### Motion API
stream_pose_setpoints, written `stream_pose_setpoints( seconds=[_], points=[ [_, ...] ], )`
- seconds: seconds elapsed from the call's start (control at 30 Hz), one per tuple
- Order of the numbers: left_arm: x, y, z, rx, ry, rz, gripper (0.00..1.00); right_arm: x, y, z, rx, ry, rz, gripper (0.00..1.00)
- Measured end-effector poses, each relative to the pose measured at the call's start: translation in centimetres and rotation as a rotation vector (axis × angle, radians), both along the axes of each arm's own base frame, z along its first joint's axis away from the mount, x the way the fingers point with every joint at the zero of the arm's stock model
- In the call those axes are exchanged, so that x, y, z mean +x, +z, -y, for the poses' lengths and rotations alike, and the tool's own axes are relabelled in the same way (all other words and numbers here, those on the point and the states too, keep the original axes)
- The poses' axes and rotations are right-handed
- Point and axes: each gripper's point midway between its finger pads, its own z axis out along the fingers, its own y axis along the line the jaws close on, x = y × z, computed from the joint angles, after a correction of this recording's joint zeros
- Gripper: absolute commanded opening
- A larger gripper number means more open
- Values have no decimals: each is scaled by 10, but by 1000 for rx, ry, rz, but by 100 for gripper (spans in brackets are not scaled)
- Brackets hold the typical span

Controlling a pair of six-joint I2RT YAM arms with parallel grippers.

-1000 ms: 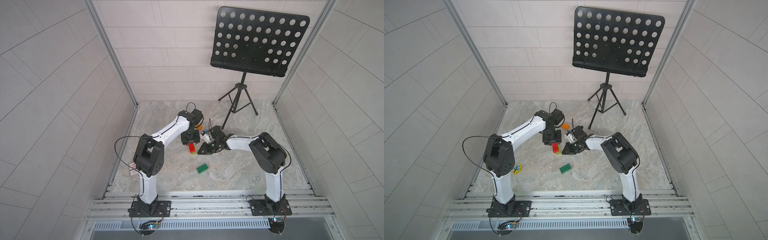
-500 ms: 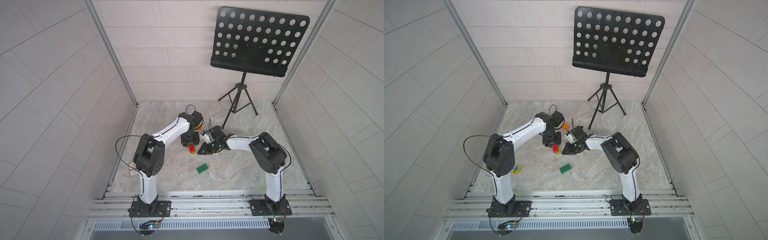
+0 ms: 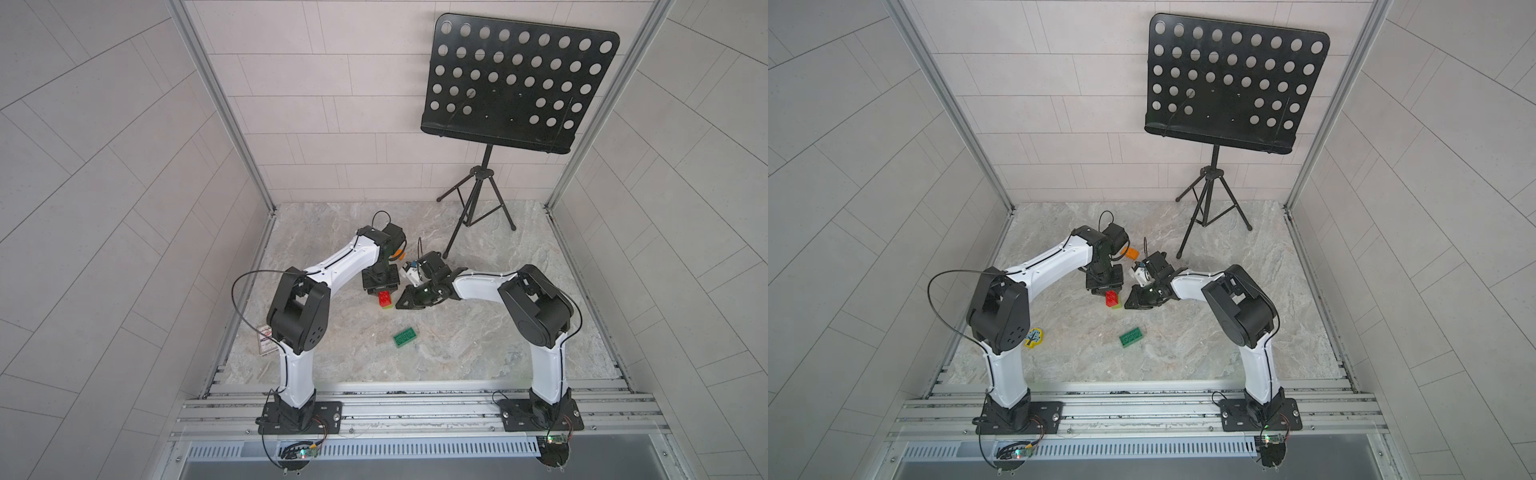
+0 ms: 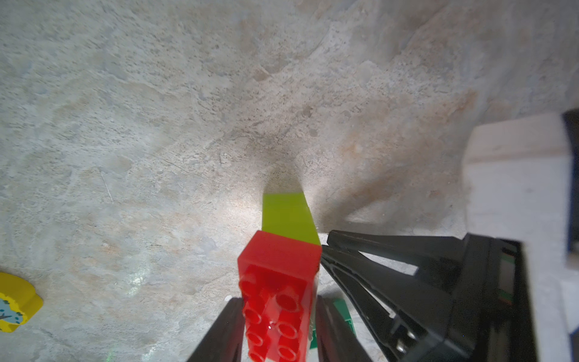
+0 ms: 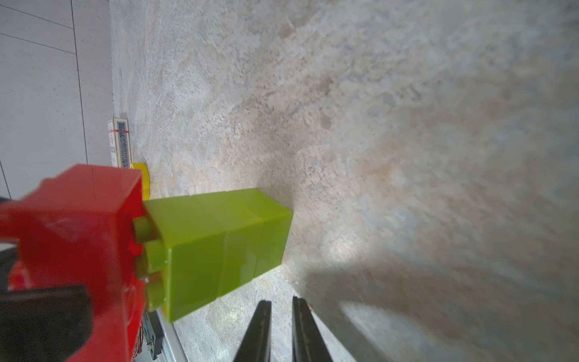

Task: Assemble an ice cream with lego
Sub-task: Assemble the lego brick with the lego brick.

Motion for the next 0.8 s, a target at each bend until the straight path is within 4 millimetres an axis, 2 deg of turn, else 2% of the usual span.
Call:
stream_pose_setpoints(
  seconds=[0.27, 0.57, 0.67, 0.8],
  points=[
    [0, 0, 0, -2, 6, 0, 35, 0, 0, 0, -1, 0, -2, 18],
    [3, 1, 3, -5, 4, 0, 31, 0, 0, 0, -2, 0, -2, 18],
    [4, 2, 6, -5, 0, 1, 25, 0, 0, 0, -2, 0, -2, 18],
    [6, 2, 11, 2, -13, 5, 24, 0, 0, 0, -2, 0, -2, 17]
  ],
)
